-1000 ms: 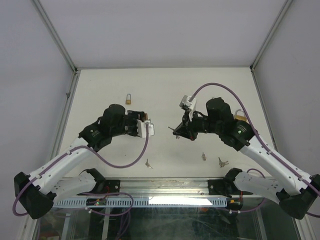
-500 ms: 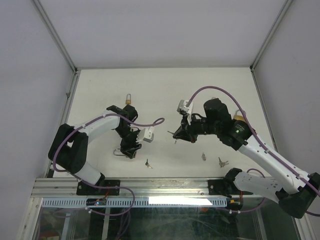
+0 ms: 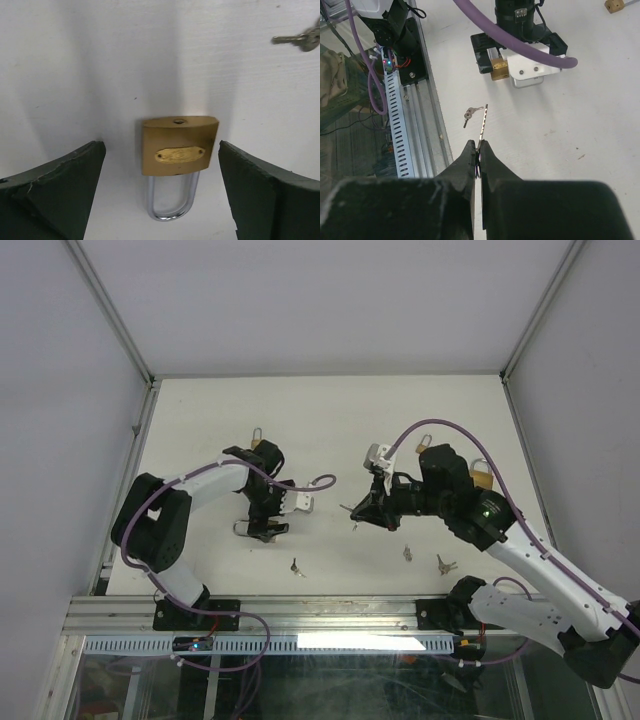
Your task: Unlock with the key
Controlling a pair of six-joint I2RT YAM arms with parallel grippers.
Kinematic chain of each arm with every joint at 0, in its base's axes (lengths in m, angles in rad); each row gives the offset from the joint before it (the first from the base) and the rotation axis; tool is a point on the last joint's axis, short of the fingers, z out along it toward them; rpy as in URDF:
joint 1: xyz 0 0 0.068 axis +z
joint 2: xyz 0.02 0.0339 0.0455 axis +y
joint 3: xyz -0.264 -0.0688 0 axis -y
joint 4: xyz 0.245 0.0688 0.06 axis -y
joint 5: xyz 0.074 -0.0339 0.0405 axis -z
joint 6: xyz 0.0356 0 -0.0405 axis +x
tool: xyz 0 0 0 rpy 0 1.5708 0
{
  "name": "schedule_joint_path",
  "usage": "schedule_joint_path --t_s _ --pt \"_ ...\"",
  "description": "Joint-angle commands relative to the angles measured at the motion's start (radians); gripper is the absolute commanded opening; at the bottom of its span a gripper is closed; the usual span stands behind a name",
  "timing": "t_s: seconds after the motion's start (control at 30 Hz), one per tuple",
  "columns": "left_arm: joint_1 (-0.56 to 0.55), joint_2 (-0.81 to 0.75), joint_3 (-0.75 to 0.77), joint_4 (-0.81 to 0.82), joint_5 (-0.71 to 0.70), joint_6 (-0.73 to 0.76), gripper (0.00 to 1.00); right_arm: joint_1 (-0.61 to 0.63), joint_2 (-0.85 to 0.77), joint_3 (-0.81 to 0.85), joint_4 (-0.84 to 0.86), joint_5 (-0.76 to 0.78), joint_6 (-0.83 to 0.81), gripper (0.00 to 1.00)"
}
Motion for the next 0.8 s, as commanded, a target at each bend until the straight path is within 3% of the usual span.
schedule_joint_path --t_s 0.0,0.2,0.3,0.4,0.53,0.6,0.77 --pt "0.008 -0.07 -0.015 0.121 -0.08 0.016 0.99 0.001 -0.029 0.011 0.059 -0.009 0.023 0.0" --pt "0.076 -0.324 -0.176 0.085 -0.051 0.291 0.99 0.002 -0.021 0.008 0.07 -0.024 0.024 0.0" --pt "0.125 -0.344 -0.169 0.008 -0.009 0.329 0.97 0.002 -0.015 0.012 0.069 -0.028 0.022 0.0" --pt "0.133 -0.353 -0.187 0.003 0.005 0.307 0.86 0.002 -0.016 0.009 0.068 -0.022 0.017 0.0" --pt "0.133 -0.401 -0.259 0.043 0.004 0.337 0.56 0.001 -0.012 0.009 0.07 -0.026 0.022 0.0" --pt "0.133 -0.415 -0.291 0.043 0.009 0.37 0.46 0.002 -0.012 0.008 0.073 -0.025 0.024 0.0" --pt "0.133 -0.327 -0.302 0.073 -0.014 0.339 0.48 0.001 -0.008 0.007 0.082 -0.025 0.029 0.0"
